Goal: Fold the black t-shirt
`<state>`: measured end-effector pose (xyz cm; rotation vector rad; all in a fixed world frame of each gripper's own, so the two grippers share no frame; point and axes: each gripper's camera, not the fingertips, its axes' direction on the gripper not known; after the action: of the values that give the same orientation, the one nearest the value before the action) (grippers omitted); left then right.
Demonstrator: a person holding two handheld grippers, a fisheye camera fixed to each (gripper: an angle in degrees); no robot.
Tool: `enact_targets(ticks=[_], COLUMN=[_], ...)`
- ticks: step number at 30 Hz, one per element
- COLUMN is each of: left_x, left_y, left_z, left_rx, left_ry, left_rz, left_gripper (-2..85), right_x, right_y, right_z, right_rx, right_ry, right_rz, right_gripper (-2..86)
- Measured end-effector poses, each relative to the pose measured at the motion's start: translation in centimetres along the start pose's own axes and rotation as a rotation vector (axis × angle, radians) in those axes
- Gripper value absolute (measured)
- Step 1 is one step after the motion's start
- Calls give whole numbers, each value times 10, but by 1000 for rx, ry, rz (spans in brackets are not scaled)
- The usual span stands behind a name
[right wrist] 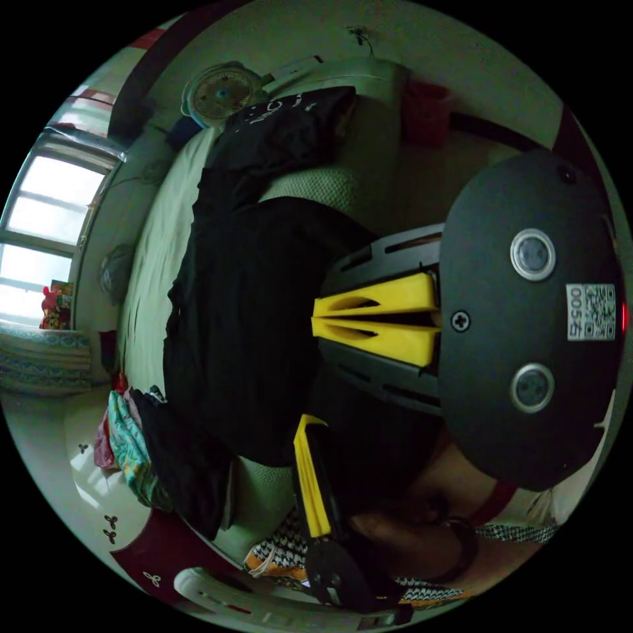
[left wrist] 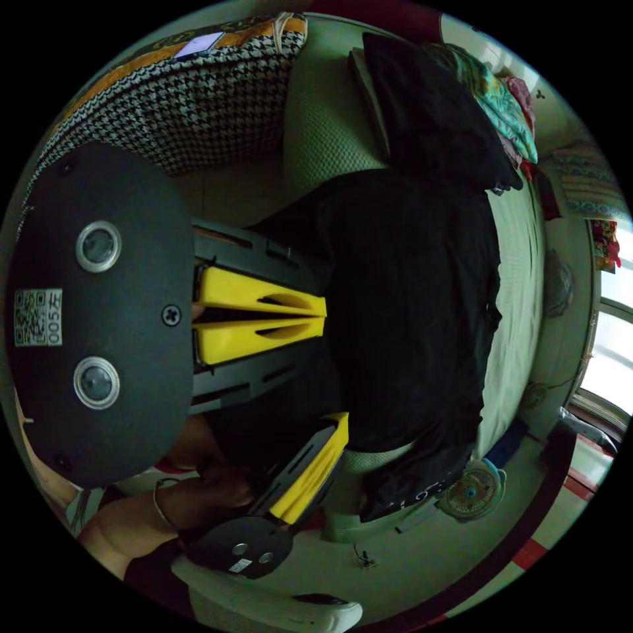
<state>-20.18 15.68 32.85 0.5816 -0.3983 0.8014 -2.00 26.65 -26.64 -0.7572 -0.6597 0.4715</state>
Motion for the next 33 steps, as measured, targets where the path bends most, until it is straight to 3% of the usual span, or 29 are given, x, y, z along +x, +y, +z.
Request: enact_targets(ticks=[7,33], left_x=[18,49], left_y=[14,42], left_z=[-1,-5], left_rx=[1,-5], left_ry=[-18,-26], left_rz=[3,1], left_gripper=[-7,-7], right_x=[22,56], right_y=[20,68], right_z=[-2,-25], right_rx=[-37,-38], right_ry=[-90,-98], right_rz=[79,73], right_gripper=[-10,-10])
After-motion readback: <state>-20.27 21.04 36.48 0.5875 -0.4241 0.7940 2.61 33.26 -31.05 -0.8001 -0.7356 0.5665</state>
